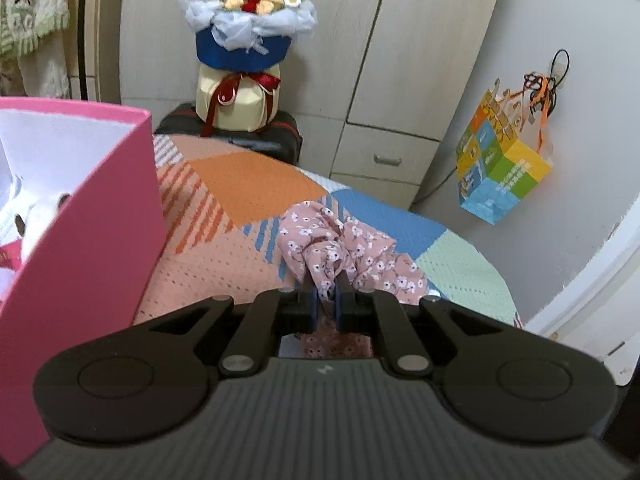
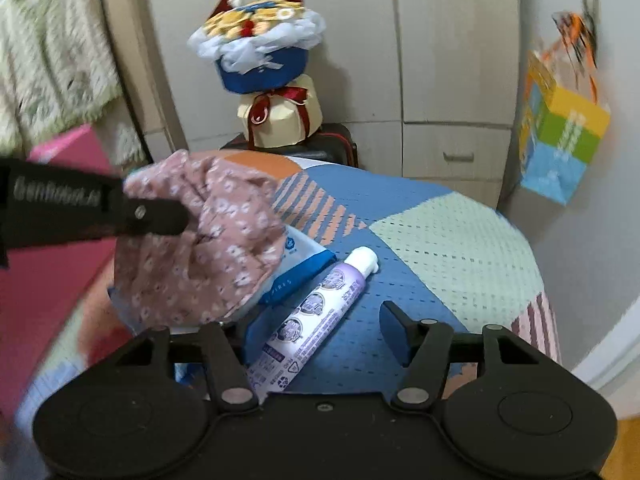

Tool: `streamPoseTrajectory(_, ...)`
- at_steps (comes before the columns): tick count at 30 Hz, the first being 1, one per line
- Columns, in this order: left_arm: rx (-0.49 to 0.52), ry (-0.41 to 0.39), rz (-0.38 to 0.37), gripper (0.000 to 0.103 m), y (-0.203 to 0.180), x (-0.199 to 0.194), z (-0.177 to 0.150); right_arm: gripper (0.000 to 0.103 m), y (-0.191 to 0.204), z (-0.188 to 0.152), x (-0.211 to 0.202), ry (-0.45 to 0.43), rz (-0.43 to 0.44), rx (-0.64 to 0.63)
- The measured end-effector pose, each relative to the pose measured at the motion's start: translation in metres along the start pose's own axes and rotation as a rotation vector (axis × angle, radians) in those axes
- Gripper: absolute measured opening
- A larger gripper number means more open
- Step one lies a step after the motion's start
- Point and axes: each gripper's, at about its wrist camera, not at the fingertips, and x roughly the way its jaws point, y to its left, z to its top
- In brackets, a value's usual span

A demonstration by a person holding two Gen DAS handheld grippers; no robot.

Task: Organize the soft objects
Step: 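Grasp the pink floral scrunchie with the left gripper while the right grasps the lotion tube, then carry the scrunchie and lotion tube with both grippers over the pink box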

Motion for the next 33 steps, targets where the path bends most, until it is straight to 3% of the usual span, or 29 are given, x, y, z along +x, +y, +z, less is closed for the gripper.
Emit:
streamPoseTrajectory(1,-0.003,0.015,-0.001,0.008,0.0,0.002,0.0,0.065,0.002,-0.001,0.0,-0.004,-0.008,-0.023)
streamPoseTrajectory(2,-0.011,0.037,0.001,0.011,0.001,0.005,-0.001,0.06,0.003,-0.002,-0.001,-0.008,-0.01,-0.026)
streamPoseTrajectory(3,-0.022,0.056,0.0,0.013,0.002,0.008,-0.001,0.046,0.002,-0.002,-0.003,-0.012,0.0,-0.022)
streamPoseTrajectory(8,-0.024,0.07,0.017,0.014,0.003,0.014,-0.002,0.025,-0.01,-0.004,-0.013,-0.023,0.048,0.067)
streamPoseTrajectory(11,-0.026,0.039,0.015,0.007,0.002,0.009,-0.004,0.025,-0.017,-0.01,-0.017,-0.03,0.048,0.108)
streamPoseTrajectory(16,-0.006,-0.058,0.025,0.006,-0.002,-0.014,-0.004,0.024,-0.014,-0.018,-0.026,-0.05,0.035,0.112)
streamPoseTrajectory(22,0.006,-0.125,-0.015,0.006,0.004,-0.048,-0.002,0.024,-0.01,-0.025,-0.048,-0.081,0.04,0.113)
streamPoseTrajectory(27,0.032,-0.146,-0.087,0.006,0.012,-0.077,-0.011,0.025,-0.001,-0.035,-0.07,-0.099,0.098,0.086)
streamPoseTrajectory(33,0.084,-0.144,-0.122,0.006,0.016,-0.106,-0.034,0.025,0.005,-0.048,-0.101,-0.148,0.09,0.075)
